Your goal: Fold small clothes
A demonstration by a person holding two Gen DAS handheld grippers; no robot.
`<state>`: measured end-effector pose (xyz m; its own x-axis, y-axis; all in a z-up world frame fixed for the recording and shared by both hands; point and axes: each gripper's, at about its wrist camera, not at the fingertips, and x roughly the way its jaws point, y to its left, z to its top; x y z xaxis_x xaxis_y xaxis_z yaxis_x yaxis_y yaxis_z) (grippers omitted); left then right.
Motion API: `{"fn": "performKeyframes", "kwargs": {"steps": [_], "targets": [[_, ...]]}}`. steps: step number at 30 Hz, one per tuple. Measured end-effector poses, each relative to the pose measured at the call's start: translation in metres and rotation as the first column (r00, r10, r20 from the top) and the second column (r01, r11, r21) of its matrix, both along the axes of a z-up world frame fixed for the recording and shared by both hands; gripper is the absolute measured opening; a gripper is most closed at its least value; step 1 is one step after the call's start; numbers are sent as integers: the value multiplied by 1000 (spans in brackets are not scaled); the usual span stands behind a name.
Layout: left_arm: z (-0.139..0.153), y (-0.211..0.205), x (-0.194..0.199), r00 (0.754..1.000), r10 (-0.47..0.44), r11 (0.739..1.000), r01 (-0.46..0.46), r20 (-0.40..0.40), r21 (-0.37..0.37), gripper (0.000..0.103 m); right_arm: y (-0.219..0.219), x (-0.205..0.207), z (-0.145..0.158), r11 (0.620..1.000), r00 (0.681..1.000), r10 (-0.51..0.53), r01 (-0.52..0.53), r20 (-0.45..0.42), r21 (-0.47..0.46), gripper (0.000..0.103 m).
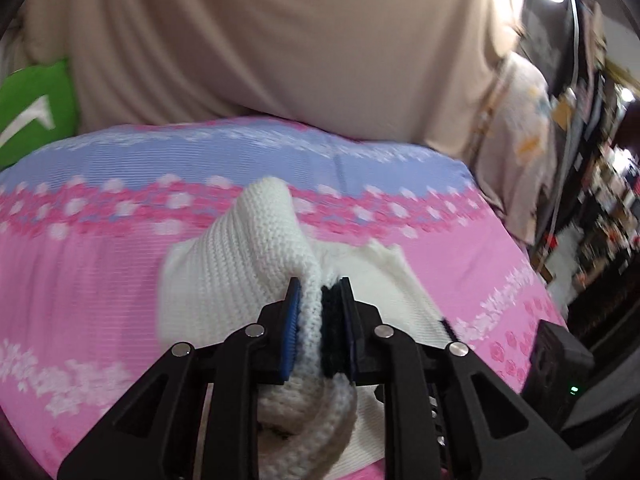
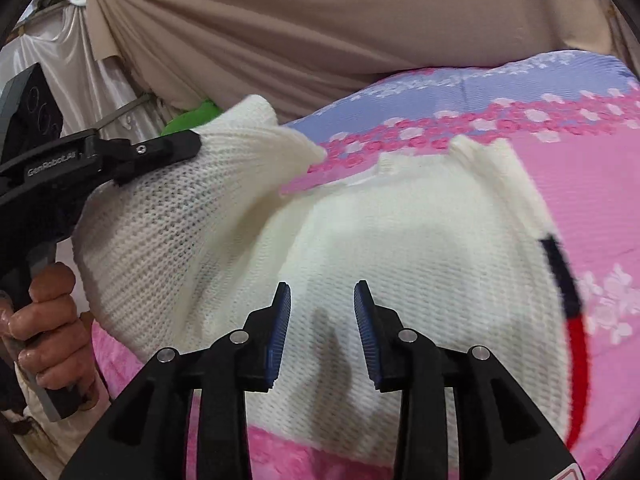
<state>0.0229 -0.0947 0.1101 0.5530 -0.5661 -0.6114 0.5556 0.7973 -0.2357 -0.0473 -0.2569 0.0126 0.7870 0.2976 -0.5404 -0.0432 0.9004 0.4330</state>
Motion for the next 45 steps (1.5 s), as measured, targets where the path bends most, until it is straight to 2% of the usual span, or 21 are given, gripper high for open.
{"fn": "performKeyframes", "kwargs": {"steps": [1,2,7,9,12,15,18,22,25,27,30,38,39,40,42,45], "targets": [[-9,-21,1,999,-36,999,37,-19,16,12,-13,-10,0,999,999,-35,35,-4,2,35],[-19,-39,2,997,-62,998,63,-37,29,0,-25,-19,-1,998,998,-67,67,-9,8,37],[-88,-103,6,976,-107,982,134,-191,131,0,-60,-45,-9,988,988,-148,149,-37,33,41],[-97,-105,-3,974,-115,979,144,-196,142,0,-65,-48,-10,988,988,-148,150,-42,40,44],[-76,-84,-29,975,-169,979,183,-143,94,2,-68,-44,-7,990,991,-129,131,-26,56,53],[-54,-54,-46,984,-162,983,168,-77,75,3,-68,-32,0,992,997,-80,78,7,94,57],[-42,-20,-47,996,-78,992,82,-42,93,23,-61,-22,6,994,999,-46,44,21,100,59],[-45,7,-43,998,65,980,-65,6,191,24,-48,-1,9,990,999,29,-31,16,140,60],[-53,18,-37,994,107,974,-101,-19,205,24,-39,17,9,975,995,99,-97,0,199,62],[-55,22,-36,992,122,972,-115,-26,206,24,-31,29,10,972,992,125,-119,-16,201,65],[-56,21,-36,992,124,971,-117,-22,206,24,-16,44,12,973,988,148,-138,-39,183,67],[-57,20,-38,993,116,975,-108,-31,193,25,-3,66,1,963,980,170,-144,-100,230,69],[-55,23,-40,993,112,979,-104,-36,178,29,-3,68,-1,961,980,169,-140,-108,238,69],[-51,28,-41,993,110,983,-102,-38,153,39,-3,69,-3,961,979,166,-134,-116,243,69],[-41,43,-44,992,125,987,-122,-26,108,52,-4,71,-5,958,978,165,-128,-128,255,69],[-30,69,-46,983,185,979,-184,5,87,57,-6,72,-9,950,975,172,-126,-141,285,69]]}}
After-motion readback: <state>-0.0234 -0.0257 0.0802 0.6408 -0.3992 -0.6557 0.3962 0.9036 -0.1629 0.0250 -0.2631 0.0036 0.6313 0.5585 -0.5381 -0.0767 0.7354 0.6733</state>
